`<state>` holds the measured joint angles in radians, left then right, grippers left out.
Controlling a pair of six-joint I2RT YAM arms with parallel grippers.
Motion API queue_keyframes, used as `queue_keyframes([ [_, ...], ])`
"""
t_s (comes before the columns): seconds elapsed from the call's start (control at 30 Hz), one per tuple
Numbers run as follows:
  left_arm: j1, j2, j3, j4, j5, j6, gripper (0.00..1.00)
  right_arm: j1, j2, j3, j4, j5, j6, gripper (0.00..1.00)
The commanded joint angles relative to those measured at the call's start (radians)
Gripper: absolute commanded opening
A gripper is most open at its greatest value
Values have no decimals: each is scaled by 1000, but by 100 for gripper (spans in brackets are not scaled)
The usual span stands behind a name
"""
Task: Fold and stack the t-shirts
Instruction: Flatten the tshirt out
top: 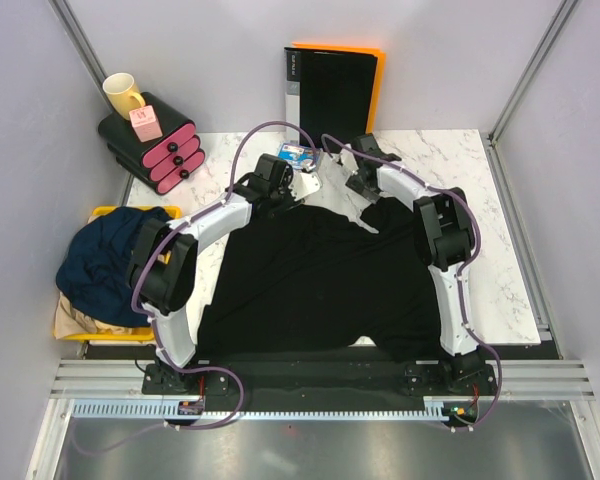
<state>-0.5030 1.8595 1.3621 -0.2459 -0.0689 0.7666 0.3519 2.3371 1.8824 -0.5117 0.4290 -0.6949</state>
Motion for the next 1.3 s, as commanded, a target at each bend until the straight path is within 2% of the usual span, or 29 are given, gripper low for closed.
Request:
queue_keyframes([
  [0.0, 9, -25, -23, 36, 4, 46, 55, -39, -12, 17, -50, 19, 48, 90],
  [0.13, 14, 23, -8, 49, -20, 63, 53, -74, -44, 15, -82, 13, 57, 90],
  [0.2, 18, 79, 28, 56, -40, 63, 44, -90, -65, 1, -88, -6, 61, 87],
  [0.23, 18, 102, 47, 57, -55, 63, 23, -106, -90, -3, -91, -10, 63, 84],
  [0.27, 20, 153, 89, 57, -60, 62, 9, -117, -100, -15, -94, -16, 63, 73],
  [0.3, 21, 174, 112, 57, -62, 60, 2, -125, -113, -23, -97, -32, 61, 65],
  [0.33, 21, 199, 136, 57, -63, 59, 2, -140, -134, -29, -99, -33, 60, 56],
  [0.37, 21, 219, 179, 57, -60, 57, 2, -149, -145, -40, -99, -32, 58, 42],
  [0.43, 21, 271, 228, 56, -46, 50, 2, -171, -172, -51, -103, -42, 52, 34],
  [0.53, 20, 320, 311, 53, -14, 39, 2, -200, -202, -63, -116, -56, 54, 28],
  [0.6, 17, 352, 364, 48, 3, 37, 2, -212, -211, -74, -120, -64, 57, 16],
  [0.63, 15, 366, 377, 46, 15, 36, 2, -223, -219, -78, -126, -68, 61, 1],
  [0.8, -3, 423, 472, 27, 64, 34, 2, -238, -231, -92, -140, -85, 69, 0],
  [1.0, -31, 460, 561, -44, 227, -18, 2, -243, -229, -86, -145, -101, 71, 0],
  [1.27, -58, 507, 614, -162, 271, -20, 2, -243, -217, -52, -152, -105, 57, 0],
])
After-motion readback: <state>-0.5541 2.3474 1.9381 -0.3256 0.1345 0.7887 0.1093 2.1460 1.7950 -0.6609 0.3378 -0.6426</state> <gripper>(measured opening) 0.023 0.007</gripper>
